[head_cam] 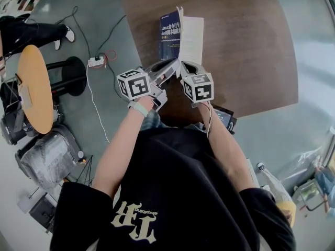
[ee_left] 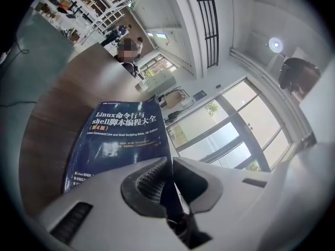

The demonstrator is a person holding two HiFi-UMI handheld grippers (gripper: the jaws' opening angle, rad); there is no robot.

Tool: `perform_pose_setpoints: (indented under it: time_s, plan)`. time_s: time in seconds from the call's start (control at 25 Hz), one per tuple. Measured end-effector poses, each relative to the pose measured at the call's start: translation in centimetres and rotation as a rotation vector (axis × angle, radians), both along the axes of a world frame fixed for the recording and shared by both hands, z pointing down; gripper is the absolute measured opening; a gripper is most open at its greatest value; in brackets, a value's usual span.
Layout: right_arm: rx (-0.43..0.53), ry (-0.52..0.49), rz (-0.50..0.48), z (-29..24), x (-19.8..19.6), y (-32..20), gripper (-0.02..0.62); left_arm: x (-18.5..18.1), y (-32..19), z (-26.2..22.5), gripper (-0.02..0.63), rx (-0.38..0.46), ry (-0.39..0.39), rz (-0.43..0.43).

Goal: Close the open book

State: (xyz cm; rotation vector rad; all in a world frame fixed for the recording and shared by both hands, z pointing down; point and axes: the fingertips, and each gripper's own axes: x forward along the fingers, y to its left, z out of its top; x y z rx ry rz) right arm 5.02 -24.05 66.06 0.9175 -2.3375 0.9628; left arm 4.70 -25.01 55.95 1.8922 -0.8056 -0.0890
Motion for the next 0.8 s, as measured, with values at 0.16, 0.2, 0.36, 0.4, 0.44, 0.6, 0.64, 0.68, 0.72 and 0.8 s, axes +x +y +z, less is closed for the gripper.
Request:
perform_pose_setpoints:
  time_s: [0.16, 0.2, 0.36, 0.4, 0.44, 0.6, 0.64, 0.68, 0.72, 0.8]
  plan:
    - [-0.018, -0.004, 0.032, 0.5, 1.1, -0.4, -0.012, 1.4, -0.2, 0.6, 0.035, -0.019, 0.023, 0.028]
    - [-0.025, -0.005, 0.041, 0.7, 1.5, -0.5, -0.012, 1.7, -0.3, 0.8, 0.037, -0.024, 0.025, 0.036]
    - [-0.056, -0.027, 0.069, 0.7, 2.2, -0.6, -0.012, 2.5, -0.4, 1.4, 0.041, -0.041, 0.017, 0.06]
    - [-0.062, -0.031, 0.076, 0.8, 2.4, -0.7, -0.012, 2.6, -0.5, 1.6, 0.041, -0.046, 0.016, 0.065]
    - [-0.067, -0.034, 0.082, 0.9, 2.6, -0.7, -0.012, 2.8, -0.5, 1.8, 0.042, -0.052, 0.018, 0.072]
    - [-0.083, -0.04, 0.109, 1.2, 4.1, -0.8, -0.012, 4.0, -0.5, 3.0, 0.044, -0.078, 0.021, 0.089]
    - [-0.084, -0.04, 0.118, 1.3, 4.8, -0.8, -0.012, 4.4, -0.5, 3.4, 0.044, -0.085, 0.019, 0.089]
    - [-0.085, -0.039, 0.129, 1.3, 5.5, -0.9, -0.012, 4.8, -0.5, 3.8, 0.044, -0.093, 0.017, 0.089]
    - [-0.086, -0.037, 0.141, 1.2, 6.1, -1.0, -0.012, 5.1, -0.4, 4.1, 0.044, -0.1, 0.015, 0.09]
    - [-0.089, -0.034, 0.167, 1.0, 7.2, -1.4, -0.012, 5.5, -0.4, 4.6, 0.044, -0.112, 0.011, 0.099]
